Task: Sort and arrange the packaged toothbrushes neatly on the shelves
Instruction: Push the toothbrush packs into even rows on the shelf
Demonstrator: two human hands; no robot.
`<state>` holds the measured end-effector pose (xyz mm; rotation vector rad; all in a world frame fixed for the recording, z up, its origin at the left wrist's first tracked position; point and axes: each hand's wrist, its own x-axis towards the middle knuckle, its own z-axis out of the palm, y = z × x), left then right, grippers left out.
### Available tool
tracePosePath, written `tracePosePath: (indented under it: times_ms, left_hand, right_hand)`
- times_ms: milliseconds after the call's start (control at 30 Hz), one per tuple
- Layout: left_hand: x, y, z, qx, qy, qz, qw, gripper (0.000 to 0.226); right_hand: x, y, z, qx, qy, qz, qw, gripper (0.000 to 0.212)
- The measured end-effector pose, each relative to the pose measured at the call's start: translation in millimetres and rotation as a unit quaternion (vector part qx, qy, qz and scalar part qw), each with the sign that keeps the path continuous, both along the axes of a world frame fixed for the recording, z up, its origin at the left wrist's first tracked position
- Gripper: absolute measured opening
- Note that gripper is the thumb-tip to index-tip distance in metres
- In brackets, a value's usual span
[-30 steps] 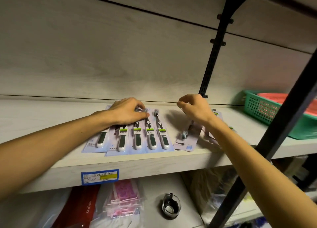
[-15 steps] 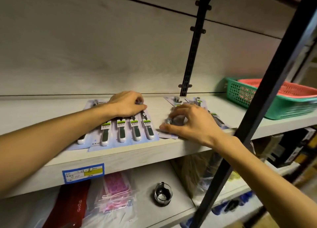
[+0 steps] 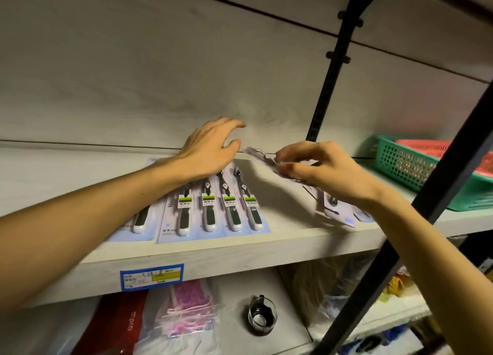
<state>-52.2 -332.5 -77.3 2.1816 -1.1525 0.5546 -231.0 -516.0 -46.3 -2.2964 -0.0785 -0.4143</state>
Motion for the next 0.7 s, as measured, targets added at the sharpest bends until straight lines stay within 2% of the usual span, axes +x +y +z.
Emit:
tracePosePath:
  times_ms: [133, 233, 333, 533, 633, 700]
  left_hand:
    - [-1, -2, 2, 0.028, 0.003, -0.037, 0.999, 0.039]
    - [0, 1, -2, 0.128, 0.015, -0.033, 0.991, 0.042]
    - [0, 5, -6, 0.193, -0.026, -0.034, 0.980, 0.043]
    - [7, 7, -5, 0.177, -0.074, -0.027, 0.981, 0.037]
    - [4, 7, 4, 0.130, -0.072, -0.006, 0.989, 0.039]
    - [1, 6, 11, 0.087, -0.048, 0.013, 0.995, 0.042]
  right_hand:
    - [6, -12, 0, 0.013, 0.037, 0.026, 0.999, 0.019]
    - [12, -24, -5, 0.027, 0.123, 0.060, 0.990, 0.026]
    - [22, -29, -20, -0.101, 0.133, 0.033, 0.985, 0.030]
    - [33, -33, -27, -0.256, 0.040, -0.056, 0.964, 0.020]
    - [40, -34, -24, -0.272, 0.017, -0.072, 0.959, 0.020]
    - [48, -36, -23, -0.240, 0.000, -0.091, 0.967, 0.020]
